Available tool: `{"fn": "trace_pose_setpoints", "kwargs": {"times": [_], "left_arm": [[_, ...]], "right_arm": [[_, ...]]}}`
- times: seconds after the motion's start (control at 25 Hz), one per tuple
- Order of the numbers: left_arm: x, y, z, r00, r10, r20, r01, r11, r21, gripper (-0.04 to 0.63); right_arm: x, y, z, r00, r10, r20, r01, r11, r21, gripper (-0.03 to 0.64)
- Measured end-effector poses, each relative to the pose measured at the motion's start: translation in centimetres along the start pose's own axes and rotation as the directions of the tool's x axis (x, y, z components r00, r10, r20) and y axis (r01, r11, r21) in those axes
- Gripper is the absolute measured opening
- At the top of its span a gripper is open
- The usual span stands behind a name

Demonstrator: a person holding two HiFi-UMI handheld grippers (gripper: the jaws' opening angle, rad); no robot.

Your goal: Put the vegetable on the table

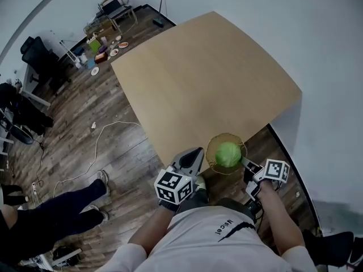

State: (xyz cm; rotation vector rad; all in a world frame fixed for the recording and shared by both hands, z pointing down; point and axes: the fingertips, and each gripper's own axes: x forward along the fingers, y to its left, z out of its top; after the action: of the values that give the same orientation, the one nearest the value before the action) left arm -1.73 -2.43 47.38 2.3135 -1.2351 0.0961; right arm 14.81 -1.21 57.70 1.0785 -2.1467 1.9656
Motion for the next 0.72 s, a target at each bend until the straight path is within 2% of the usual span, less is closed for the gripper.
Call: {"fn": "trace_pose_setpoints", "kwargs": {"times": [0.12,0.28,0.52,0.72], "left_arm": [[1.1,1.9,0.8,1.000,-0.001,-0.002,0.001,1.000,-0.001,0.012],[3.4,4.1,3.4,1.000,0.014,0.001,-0.014,1.000,-0.016,0.014],[6.3,7.5,6.1,0.994,0.106,0.013,-0.105,0.992,-0.076,0.012],[8.9,10.3,7.3,0.977,0.210,0.020,-0.206,0.970,-0.128,0.014]], "right_arm": [[2.4,0.2,1.6,1.000,-0.002,-0.005,0.002,1.000,0.003,0.038],[5.2,1.3,5.3,0.998,-0.013,-0.057,0.013,1.000,-0.014,0.038],[9.5,2.2,10.8,0.982,-0.032,-0.184,0.019,0.997,-0.074,0.038],[13.8,1.5,14.3,0.951,-0.050,-0.304,0.011,0.992,-0.128,0.038]]}}
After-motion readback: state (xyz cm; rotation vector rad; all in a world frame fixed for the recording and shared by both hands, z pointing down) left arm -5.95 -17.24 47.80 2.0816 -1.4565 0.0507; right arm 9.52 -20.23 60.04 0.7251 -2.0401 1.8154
